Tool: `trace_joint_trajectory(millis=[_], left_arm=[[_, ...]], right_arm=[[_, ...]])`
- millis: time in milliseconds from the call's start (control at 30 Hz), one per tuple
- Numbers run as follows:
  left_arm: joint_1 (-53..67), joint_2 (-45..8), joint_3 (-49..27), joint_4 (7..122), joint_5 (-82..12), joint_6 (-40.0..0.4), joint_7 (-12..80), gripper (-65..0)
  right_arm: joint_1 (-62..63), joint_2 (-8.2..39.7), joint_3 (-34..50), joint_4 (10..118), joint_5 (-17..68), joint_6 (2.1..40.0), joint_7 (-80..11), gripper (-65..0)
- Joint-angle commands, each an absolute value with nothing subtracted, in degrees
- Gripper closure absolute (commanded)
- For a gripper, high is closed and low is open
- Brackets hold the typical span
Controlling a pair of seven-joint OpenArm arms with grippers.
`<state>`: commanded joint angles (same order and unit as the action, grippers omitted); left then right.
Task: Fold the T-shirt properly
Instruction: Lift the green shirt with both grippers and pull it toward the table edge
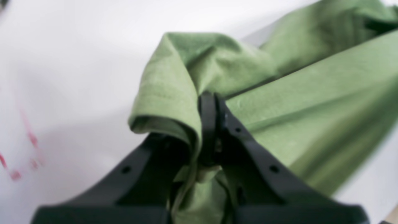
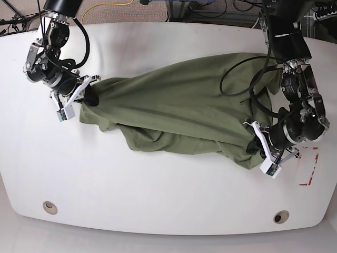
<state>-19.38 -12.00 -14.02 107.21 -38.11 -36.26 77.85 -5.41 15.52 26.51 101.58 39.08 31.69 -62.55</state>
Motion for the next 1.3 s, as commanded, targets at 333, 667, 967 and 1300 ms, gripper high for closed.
trace_joint_trajectory(millis=[333, 667, 967, 1300], left_arm=[[-22.29, -16.31, -22.29, 109.67, -51.38, -39.43, 80.0, 0.0], [-30.29, -18.77, -24.04, 107.65, -54.02, -39.52, 80.0, 0.0], [-42.24, -18.59, -23.96, 101.23, -53.67, -39.08, 80.0, 0.0], [-56.31, -18.59, -23.96, 93.93, -48.57, -39.08, 80.0, 0.0]], right_arm=[[-0.04, 17.45, 26.51, 101.58, 39.08, 28.09, -62.73, 0.0], [9.89, 21.49, 26.42, 97.89, 39.25, 28.18, -62.81, 0.0], [23.25, 25.98, 25.98, 92.0, 39.34, 28.44, -62.99, 0.0], [42.42, 33.01, 19.21, 84.35, 39.6, 28.53, -62.99, 0.0]])
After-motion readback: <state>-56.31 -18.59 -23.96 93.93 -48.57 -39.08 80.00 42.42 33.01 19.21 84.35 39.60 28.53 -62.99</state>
